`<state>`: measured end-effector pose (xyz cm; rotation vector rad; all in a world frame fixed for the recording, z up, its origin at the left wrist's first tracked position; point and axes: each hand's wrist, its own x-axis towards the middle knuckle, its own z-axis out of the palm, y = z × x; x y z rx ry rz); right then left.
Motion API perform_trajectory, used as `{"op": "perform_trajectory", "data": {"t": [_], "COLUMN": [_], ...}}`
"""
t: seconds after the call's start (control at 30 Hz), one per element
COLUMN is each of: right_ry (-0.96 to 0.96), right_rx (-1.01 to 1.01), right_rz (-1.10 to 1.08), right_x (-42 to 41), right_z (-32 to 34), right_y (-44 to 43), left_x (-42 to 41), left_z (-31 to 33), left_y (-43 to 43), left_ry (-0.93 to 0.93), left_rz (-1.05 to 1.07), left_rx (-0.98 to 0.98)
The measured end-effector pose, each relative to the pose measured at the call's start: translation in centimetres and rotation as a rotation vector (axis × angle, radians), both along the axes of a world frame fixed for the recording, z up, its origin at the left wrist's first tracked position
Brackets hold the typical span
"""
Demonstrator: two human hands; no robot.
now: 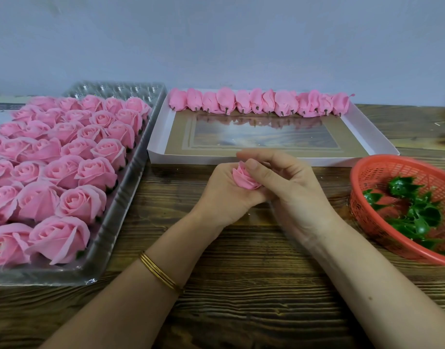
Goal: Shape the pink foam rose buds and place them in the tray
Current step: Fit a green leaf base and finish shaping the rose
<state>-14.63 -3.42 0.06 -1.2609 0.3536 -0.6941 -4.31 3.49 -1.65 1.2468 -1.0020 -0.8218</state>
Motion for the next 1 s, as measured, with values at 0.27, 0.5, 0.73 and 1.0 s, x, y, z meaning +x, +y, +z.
{"op": "perform_trajectory", "data": {"t": [0.27, 0.5, 0.73, 1.0], "right_ry": [0.044, 0.097, 0.174, 0.241], "right_rx": [-0.157, -0.258, -0.299, -0.345], "right_rz": [-0.044, -0.033, -0.004, 0.062], "right_x": [0.09, 0.02, 0.06, 0.08], "right_z": [-0.21, -0.41, -0.55, -0.62], "right_y": [0.03, 0.05, 0.06, 0.01], "left_x": [0.15, -0.03, 0.29, 0.03], "left_z": [-0.12, 0.03, -0.25, 0.17], "left_y": [-0.03, -0.06, -0.19, 0.07], "left_ry": [-0.009, -0.103, -0.133, -0.168], "left_rz": [-0.039, 0.023, 0.017, 0.018], "left_rx": [0.02, 0.058, 0.077, 0.086]}}
